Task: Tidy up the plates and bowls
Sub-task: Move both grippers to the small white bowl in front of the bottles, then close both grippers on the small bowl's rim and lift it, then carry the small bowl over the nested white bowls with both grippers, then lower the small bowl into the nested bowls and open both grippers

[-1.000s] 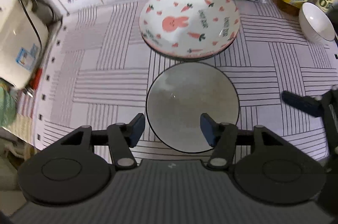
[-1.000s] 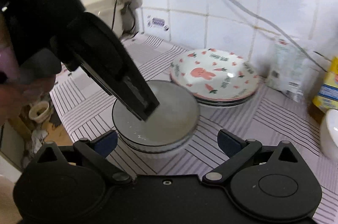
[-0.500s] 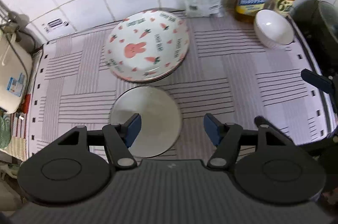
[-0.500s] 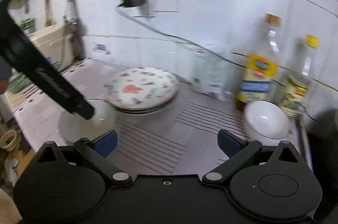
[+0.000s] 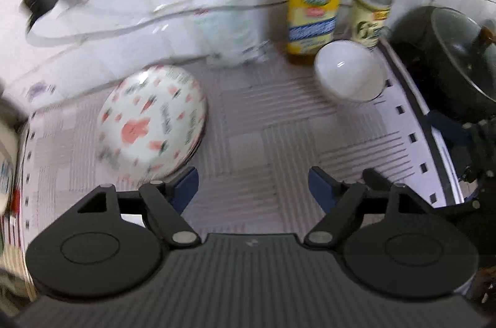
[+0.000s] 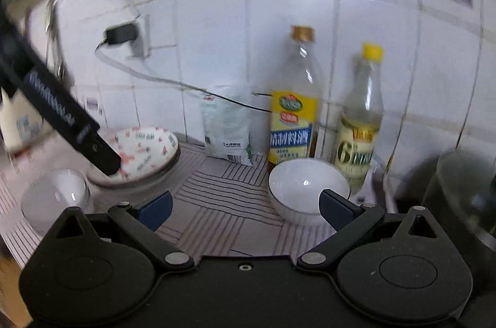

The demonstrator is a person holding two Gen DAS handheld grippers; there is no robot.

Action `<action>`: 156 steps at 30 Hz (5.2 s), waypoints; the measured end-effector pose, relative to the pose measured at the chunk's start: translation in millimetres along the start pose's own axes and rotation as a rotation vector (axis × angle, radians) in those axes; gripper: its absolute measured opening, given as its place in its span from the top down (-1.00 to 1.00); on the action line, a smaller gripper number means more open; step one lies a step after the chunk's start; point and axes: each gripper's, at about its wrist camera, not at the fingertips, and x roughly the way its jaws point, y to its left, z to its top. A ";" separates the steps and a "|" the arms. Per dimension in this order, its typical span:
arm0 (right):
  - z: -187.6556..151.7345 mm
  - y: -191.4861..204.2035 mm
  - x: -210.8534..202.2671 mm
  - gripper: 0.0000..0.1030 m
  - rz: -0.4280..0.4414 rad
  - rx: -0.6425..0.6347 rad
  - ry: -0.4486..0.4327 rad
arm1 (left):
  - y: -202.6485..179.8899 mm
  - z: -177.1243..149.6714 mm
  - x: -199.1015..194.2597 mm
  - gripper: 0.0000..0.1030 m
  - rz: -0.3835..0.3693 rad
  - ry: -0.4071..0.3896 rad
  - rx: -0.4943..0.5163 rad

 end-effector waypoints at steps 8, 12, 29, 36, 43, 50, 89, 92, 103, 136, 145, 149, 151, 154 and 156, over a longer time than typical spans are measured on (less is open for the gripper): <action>-6.2 -33.5 14.1 -0.99 -0.011 0.183 0.016 | -39.8 32.9 20.4 -0.66 -0.039 -0.078 0.055; -13.1 -43.7 30.6 -0.99 -0.051 0.180 0.048 | -51.9 48.9 38.3 -0.70 -0.059 -0.089 0.051; -33.5 -70.2 114.8 -0.99 -0.166 0.138 0.158 | -60.1 84.6 154.5 -0.53 -0.157 0.041 -0.052; -35.7 -63.1 131.5 -0.98 -0.127 0.082 0.163 | -60.6 87.4 186.9 0.08 -0.150 0.008 -0.010; -33.6 -67.3 141.9 -0.98 -0.128 0.106 0.146 | -55.7 85.8 201.6 0.71 -0.197 0.035 -0.033; -30.6 -65.9 148.3 -0.98 -0.116 0.093 0.142 | -67.5 85.9 202.9 0.80 -0.154 0.040 0.024; -5.0 43.9 37.9 -0.98 -0.014 0.024 0.066 | 1.5 18.1 45.5 0.78 -0.127 0.041 -0.047; 0.8 57.8 29.3 -0.98 0.040 -0.007 0.065 | 13.8 4.4 23.9 0.76 -0.119 0.025 -0.062; 20.6 120.6 12.8 -0.98 0.196 -0.092 0.039 | 87.6 -45.1 -18.0 0.76 -0.057 0.039 -0.174; -14.5 206.2 82.9 -0.98 0.508 -0.152 0.287 | 161.8 -106.1 47.3 0.74 0.154 0.239 -0.308; -19.5 219.1 82.5 -0.96 0.451 -0.255 0.277 | 161.8 -110.3 52.5 0.73 0.159 0.228 -0.319; -21.8 222.1 82.1 -0.94 0.419 -0.251 0.273 | 159.5 -114.3 53.0 0.65 0.149 0.202 -0.289; -24.6 222.3 79.7 -0.94 0.396 -0.226 0.277 | 160.8 -117.8 49.4 0.48 0.124 0.186 -0.290; -28.5 222.0 71.5 -0.94 0.344 -0.203 0.278 | 165.2 -124.9 39.7 0.29 0.063 0.148 -0.334; -29.6 222.1 64.4 -0.94 0.315 -0.182 0.277 | 171.7 -131.8 30.5 0.20 0.022 0.118 -0.376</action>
